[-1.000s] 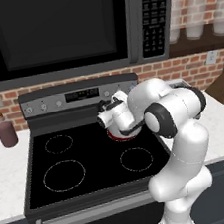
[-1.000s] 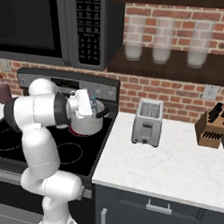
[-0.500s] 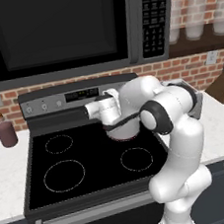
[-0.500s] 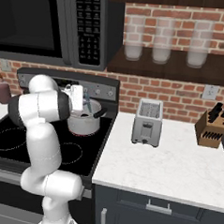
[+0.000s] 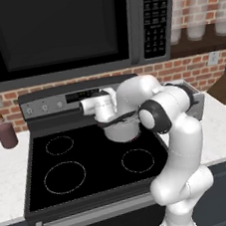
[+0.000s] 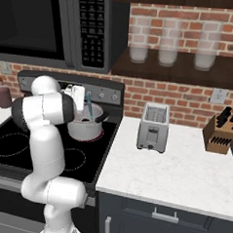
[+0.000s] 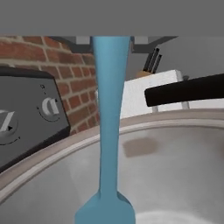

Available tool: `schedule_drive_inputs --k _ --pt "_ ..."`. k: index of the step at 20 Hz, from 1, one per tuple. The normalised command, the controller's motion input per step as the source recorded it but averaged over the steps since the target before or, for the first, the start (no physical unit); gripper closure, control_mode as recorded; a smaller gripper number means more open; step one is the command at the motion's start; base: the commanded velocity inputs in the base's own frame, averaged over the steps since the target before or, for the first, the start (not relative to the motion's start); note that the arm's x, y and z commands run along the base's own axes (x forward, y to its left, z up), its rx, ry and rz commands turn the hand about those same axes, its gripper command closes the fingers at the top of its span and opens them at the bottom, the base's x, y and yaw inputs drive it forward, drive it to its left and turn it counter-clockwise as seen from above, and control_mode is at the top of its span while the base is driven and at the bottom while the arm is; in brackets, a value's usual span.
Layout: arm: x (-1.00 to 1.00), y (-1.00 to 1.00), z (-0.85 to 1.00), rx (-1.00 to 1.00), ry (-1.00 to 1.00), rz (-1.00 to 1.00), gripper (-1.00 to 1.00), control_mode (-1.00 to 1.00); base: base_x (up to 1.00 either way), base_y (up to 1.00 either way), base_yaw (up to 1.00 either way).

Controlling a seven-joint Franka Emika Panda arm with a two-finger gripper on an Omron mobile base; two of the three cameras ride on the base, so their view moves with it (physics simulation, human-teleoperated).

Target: Put the avocado and squash in the pot. Retrieve the spatula and lightly stir the vegetables in the pot.

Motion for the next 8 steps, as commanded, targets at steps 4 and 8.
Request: schedule_drive_inputs --k 4,8 --pt "0.14 0.0 -0.08 -0.02 -0.12 -0.12 1.0 -1.0 0.0 0.0 0.0" --pt "0.04 0.0 -0.02 -0.01 -0.2 -0.12 1.0 -1.0 0.0 0.0 0.0"
